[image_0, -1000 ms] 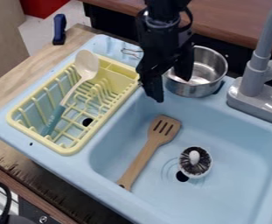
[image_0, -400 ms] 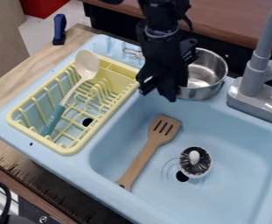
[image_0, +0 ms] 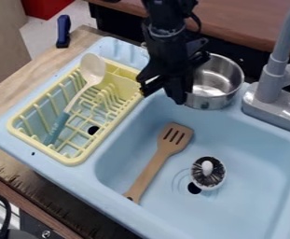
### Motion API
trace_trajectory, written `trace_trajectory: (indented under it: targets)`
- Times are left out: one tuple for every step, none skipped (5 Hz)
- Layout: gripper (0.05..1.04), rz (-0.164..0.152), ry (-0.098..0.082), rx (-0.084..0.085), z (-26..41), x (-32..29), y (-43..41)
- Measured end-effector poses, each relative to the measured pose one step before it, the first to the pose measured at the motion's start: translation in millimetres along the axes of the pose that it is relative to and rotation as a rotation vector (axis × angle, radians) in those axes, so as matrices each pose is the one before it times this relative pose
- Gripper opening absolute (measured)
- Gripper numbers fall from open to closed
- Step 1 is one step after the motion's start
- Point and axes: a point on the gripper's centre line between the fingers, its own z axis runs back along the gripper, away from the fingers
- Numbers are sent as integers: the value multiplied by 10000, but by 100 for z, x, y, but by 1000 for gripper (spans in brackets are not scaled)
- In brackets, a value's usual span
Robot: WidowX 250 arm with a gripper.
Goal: Moved the silver pot to the right side of the sink
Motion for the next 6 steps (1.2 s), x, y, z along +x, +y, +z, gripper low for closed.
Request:
trace_trajectory:
  targets:
    - [58, -230, -207, -125, 779, 334, 608]
    - [58, -757, 4, -139, 796, 559, 1684]
    - [58, -1161, 292, -199, 964, 157, 1564]
    - [58, -2291, 699, 159, 660, -1224, 1515]
    - [58, -1698, 155, 34, 197, -1886, 266]
    - [58, -2493, 64, 352, -268, -2243, -729]
